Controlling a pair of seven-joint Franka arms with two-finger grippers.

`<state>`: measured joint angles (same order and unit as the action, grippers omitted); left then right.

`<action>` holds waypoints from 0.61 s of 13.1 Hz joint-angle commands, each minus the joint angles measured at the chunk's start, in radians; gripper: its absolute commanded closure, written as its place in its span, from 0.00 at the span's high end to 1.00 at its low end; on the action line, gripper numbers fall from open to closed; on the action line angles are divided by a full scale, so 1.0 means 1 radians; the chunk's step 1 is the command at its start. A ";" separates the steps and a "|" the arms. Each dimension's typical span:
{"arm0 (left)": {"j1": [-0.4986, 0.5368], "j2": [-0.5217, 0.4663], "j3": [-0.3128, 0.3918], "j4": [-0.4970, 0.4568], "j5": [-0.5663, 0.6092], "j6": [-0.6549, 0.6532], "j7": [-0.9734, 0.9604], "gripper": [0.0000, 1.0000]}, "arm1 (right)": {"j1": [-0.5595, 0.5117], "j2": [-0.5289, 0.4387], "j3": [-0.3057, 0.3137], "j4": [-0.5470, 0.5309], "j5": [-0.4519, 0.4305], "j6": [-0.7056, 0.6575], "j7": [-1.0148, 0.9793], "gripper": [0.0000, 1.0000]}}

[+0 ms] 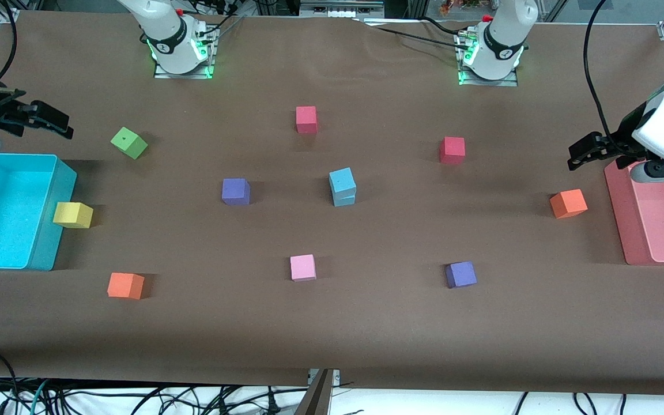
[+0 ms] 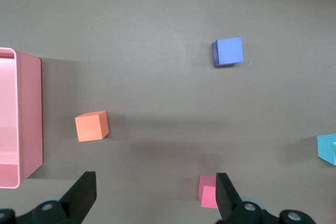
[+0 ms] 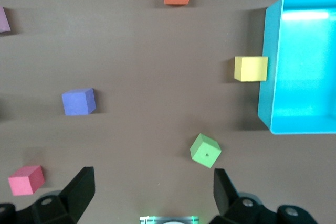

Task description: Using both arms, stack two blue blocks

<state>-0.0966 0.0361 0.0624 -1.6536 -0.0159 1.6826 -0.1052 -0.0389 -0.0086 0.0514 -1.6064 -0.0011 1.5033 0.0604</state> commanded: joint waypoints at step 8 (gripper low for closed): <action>0.009 0.015 -0.004 0.028 -0.018 -0.006 0.016 1.00 | -0.058 0.013 0.028 -0.029 -0.005 0.066 0.012 1.00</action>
<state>-0.0966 0.0368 0.0624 -1.6533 -0.0159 1.6827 -0.1052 -0.0957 0.0003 0.0667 -1.6254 -0.0015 1.5567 0.0618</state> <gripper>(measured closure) 0.000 0.000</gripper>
